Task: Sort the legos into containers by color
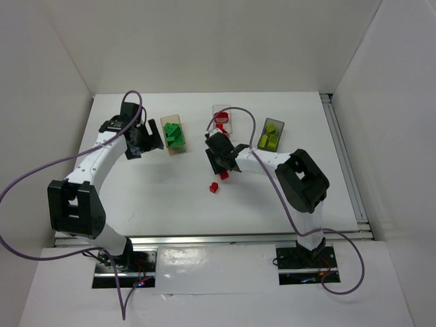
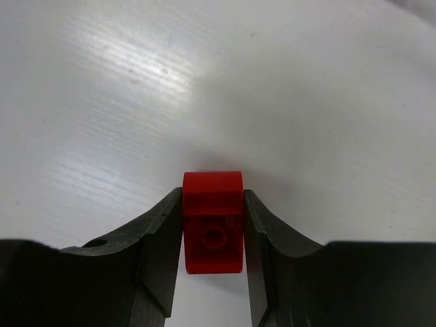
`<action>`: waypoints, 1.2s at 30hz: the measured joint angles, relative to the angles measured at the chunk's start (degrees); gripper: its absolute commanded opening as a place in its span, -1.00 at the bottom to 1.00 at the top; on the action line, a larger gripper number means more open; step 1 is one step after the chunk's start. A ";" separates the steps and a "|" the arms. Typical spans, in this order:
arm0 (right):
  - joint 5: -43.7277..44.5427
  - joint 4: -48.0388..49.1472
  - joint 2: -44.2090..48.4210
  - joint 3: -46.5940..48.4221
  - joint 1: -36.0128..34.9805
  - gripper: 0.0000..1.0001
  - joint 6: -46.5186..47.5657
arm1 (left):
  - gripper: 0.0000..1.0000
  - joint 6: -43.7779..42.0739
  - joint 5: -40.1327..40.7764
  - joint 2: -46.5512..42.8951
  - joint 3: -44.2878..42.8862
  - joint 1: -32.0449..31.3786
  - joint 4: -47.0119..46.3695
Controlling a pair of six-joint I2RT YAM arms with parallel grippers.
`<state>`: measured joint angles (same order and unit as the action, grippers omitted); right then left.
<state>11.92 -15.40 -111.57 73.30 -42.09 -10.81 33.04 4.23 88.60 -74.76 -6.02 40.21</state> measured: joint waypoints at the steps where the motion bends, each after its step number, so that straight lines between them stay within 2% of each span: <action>1: 0.55 0.02 0.11 0.24 0.20 -0.47 -0.26 | 0.93 -0.02 0.00 0.00 0.00 0.00 -0.04; 9: 5.40 1.97 -0.61 10.19 4.35 -0.44 -1.36 | 0.91 -0.04 0.04 0.00 0.00 0.59 -0.63; 19: 7.23 3.85 -12.90 29.94 9.53 -0.36 -1.40 | 0.91 -0.04 0.46 0.00 0.00 1.05 -0.72; 21: 7.10 3.69 -15.56 32.26 10.19 -0.22 -1.51 | 0.91 -0.04 0.48 0.00 0.00 1.11 -0.63; 22: 6.97 3.72 -16.79 33.40 10.56 -0.03 -1.55 | 0.91 -0.04 0.50 0.00 0.00 1.14 -0.59; 23: 6.93 3.50 -18.12 34.58 10.75 0.38 -1.60 | 0.91 -0.04 0.55 0.00 0.00 1.14 -0.61; 26: 6.80 3.52 -20.90 37.03 11.37 0.72 -1.68 | 0.91 -0.04 0.55 0.00 0.00 1.11 -0.59; 27: 6.78 3.32 -21.00 37.03 11.41 0.75 -1.57 | 0.91 -0.04 0.55 0.00 0.00 1.14 -0.59; 30: 7.15 3.63 -20.31 36.39 11.61 0.75 -1.36 | 0.91 -0.04 0.57 0.00 0.00 1.14 -0.59; 32: 7.54 3.85 -18.25 33.92 11.61 0.60 -1.38 | 0.91 -0.02 0.50 0.00 0.00 1.14 -0.59; 35: 8.02 4.57 -11.08 24.50 11.30 0.36 -1.95 | 0.91 0.02 0.46 0.00 0.00 1.14 -0.52; 36: 8.31 4.63 -8.20 21.00 11.02 0.36 -2.19 | 0.91 0.02 0.48 0.00 -0.02 1.14 -0.44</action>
<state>20.23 -10.76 -119.77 94.30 -31.07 -12.99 33.06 4.71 88.60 -74.78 -4.89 39.77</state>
